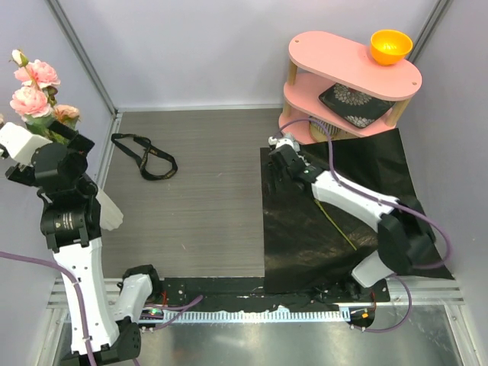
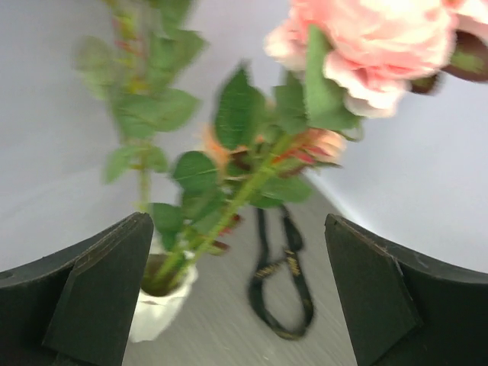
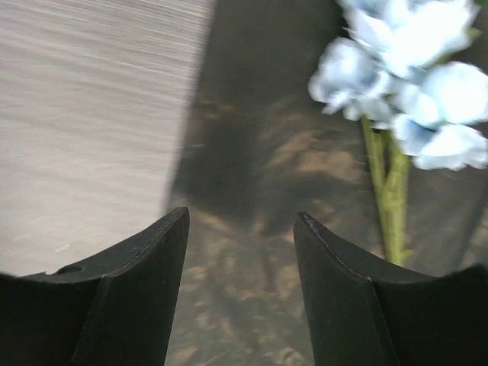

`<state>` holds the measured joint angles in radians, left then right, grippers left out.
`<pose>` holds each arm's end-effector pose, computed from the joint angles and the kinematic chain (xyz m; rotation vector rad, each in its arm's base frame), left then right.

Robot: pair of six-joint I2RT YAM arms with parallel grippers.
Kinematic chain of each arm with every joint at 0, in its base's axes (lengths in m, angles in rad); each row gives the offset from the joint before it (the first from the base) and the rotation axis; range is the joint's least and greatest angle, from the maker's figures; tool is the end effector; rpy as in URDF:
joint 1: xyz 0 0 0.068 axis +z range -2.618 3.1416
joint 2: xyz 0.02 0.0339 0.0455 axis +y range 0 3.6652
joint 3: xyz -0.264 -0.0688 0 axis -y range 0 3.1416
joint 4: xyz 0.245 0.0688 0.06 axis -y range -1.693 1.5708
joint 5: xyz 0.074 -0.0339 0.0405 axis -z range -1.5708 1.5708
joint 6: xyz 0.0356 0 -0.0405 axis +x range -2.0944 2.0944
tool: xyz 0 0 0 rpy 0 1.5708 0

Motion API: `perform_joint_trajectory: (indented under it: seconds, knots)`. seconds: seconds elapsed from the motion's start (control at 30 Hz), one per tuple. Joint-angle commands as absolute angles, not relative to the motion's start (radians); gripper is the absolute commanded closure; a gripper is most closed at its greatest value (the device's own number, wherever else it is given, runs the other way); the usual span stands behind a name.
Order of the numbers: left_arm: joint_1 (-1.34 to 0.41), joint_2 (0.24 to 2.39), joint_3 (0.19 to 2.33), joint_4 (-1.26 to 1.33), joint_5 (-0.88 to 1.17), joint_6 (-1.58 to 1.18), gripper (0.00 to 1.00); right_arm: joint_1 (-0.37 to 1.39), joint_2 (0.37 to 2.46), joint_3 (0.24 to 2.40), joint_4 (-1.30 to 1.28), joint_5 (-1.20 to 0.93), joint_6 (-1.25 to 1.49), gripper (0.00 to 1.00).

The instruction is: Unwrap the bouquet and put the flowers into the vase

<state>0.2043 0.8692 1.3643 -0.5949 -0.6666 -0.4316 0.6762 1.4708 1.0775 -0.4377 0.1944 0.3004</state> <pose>0.1308 0.0496 0.4742 -0.9685 1.3521 0.3831 0.2511 0.1926 0.2573 -0.3580 2.3667 0.2291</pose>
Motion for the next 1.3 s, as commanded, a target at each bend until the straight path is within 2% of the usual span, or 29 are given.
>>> perform_joint_trajectory:
  seconds: [0.0, 0.03, 0.13, 0.17, 0.3, 0.4, 0.57, 0.8, 1.07, 1.27]
  knots:
    - [0.18, 0.882, 1.339, -0.519, -0.203, -0.505, 0.0, 0.635, 1.604, 1.16, -0.635, 0.573, 0.258, 0.37]
    - [0.154, 0.885, 1.321, -0.497, -0.034, -0.52, 0.04, 0.621, 1.618, 1.16, -0.643, 0.607, 0.255, 0.37]
    - [0.062, 0.914, 1.247, -0.421, 0.233, -0.555, 0.09, 0.548, 1.655, 1.135, -0.664, 0.657, 0.241, 0.37]
    - [0.028, 0.928, 1.229, -0.41, 0.267, -0.548, 0.11, 0.522, 1.661, 1.117, -0.673, 0.658, 0.224, 0.37]
    - [-0.222, 0.94, 1.195, -0.396, 0.288, -0.486, 0.12, 0.515, 1.667, 1.079, -0.698, 0.623, 0.193, 0.37]
    - [-0.322, 0.916, 1.123, -0.347, 0.343, -0.474, 0.12, 0.515, 1.654, 1.033, -0.704, 0.543, 0.15, 0.37]
    - [-0.425, 0.862, 0.959, -0.241, 0.379, -0.503, 0.12, 0.511, 1.606, 1.023, -0.701, 0.381, 0.115, 0.39]
    - [-0.531, 0.831, 0.821, -0.169, 0.371, -0.538, 0.11, 0.466, 1.611, 1.012, -0.69, 0.305, 0.06, 0.44]
    - [-0.546, 0.789, 0.781, -0.186, 0.371, -0.519, 0.11, 0.43, 1.733, 1.042, -0.706, 0.379, 0.051, 0.57]
    - [-0.548, 0.787, 0.775, -0.196, 0.367, -0.517, 0.1, 0.448, 1.744, 1.055, -0.689, 0.406, 0.037, 0.81]
